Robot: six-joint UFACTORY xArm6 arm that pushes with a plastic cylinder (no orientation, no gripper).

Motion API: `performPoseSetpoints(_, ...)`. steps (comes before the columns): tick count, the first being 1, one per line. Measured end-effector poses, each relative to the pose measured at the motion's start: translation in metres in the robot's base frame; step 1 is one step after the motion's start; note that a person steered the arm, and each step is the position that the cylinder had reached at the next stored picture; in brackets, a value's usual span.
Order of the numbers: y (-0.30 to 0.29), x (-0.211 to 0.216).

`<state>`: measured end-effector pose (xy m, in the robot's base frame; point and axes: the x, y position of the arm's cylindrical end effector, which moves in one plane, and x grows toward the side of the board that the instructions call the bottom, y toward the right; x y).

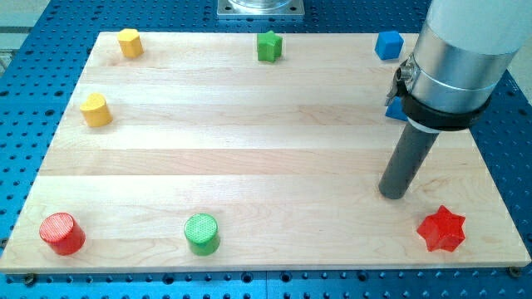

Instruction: Move your arm towards the center of the board

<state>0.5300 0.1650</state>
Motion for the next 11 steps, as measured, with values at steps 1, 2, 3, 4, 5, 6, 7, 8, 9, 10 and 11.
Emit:
performPoseSetpoints(1, 0.000, -0.001)
performPoseSetpoints(2, 0.001, -0.037)
performPoseSetpoints(3, -0.020, -0.063)
performPoseSetpoints(4, -0.055, -0.071)
performPoseSetpoints(5, -0.058, -0.071)
performPoseSetpoints(6, -0.058, -0.071)
performPoseSetpoints(7, -0.059, -0.070)
performPoseSetpoints(8, -0.060, -0.068)
performPoseSetpoints(9, -0.064, -0.067)
performPoseSetpoints(10, -0.068, -0.063)
performPoseSetpoints(11, -0.072, -0.063)
